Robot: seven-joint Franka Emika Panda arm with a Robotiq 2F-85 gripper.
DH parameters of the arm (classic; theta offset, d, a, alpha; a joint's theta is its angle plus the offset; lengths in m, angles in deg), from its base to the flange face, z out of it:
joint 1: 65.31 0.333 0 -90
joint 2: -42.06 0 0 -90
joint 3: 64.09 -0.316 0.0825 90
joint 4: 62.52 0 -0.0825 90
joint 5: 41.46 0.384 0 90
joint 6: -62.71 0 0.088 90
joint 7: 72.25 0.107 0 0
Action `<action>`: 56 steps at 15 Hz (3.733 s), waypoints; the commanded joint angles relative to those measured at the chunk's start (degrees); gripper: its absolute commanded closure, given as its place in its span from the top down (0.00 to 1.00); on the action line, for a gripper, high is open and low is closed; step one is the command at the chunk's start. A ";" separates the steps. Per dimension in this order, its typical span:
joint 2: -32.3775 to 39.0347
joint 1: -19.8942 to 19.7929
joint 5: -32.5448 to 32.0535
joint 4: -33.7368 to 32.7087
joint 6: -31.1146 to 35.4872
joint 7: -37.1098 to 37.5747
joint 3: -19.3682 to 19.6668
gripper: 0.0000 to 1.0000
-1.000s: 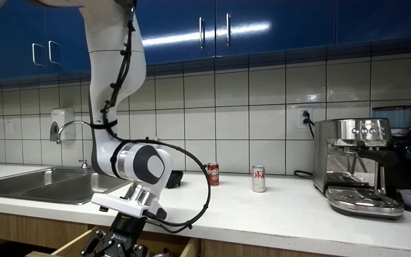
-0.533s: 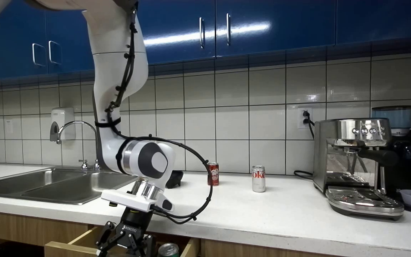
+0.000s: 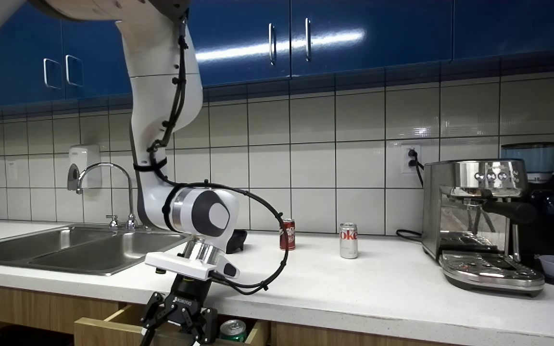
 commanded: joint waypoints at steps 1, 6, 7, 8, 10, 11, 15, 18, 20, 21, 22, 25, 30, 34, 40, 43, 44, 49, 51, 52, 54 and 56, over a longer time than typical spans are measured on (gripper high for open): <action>5.27 -1.10 -0.88 -4.80 4.63 -0.72 -1.12 1.00; 5.79 -1.30 -0.72 -6.45 5.74 -0.72 -1.19 1.00; 5.88 -1.31 -0.74 -6.78 5.96 -0.74 -1.21 1.00; 6.01 -1.33 -0.74 -7.14 6.21 -0.75 -1.23 1.00; 6.27 -1.39 -0.71 -7.89 6.78 -0.79 -1.30 1.00; 6.39 -1.41 -0.70 -8.16 7.19 -0.81 -1.34 1.00; 6.52 -1.41 -0.69 -8.88 7.57 -0.74 -1.44 1.00; 6.36 -1.43 -0.64 -8.93 7.67 -0.77 -1.49 1.00; 6.26 -1.45 -0.60 -9.03 7.74 -0.76 -1.48 1.00; 6.21 -1.47 -0.56 -8.99 7.75 -0.77 -1.50 1.00; 6.23 -1.52 -0.50 -9.01 7.70 -0.81 -1.52 1.00; 5.81 -1.57 -0.55 -8.93 7.74 -0.94 -1.51 1.00; 2.93 -0.45 -2.50 -6.24 8.96 -0.72 -1.03 1.00; -0.46 2.58 -9.07 -1.55 12.27 1.65 -0.27 1.00; -3.37 6.67 -20.22 5.33 22.47 8.39 1.61 1.00; -4.15 7.85 -22.17 7.64 27.51 11.57 2.31 1.00; -4.33 8.15 -22.55 8.26 28.92 12.29 2.56 1.00; -4.06 10.34 -23.47 9.58 34.36 16.33 5.22 1.00; -3.92 11.89 -24.19 9.57 35.70 18.37 6.91 1.00; -3.83 12.92 -24.85 9.58 36.31 19.47 7.96 1.00; -3.51 14.54 -25.56 9.44 37.07 21.26 9.44 1.00; -3.14 15.86 -25.85 9.11 37.42 22.73 10.64 1.00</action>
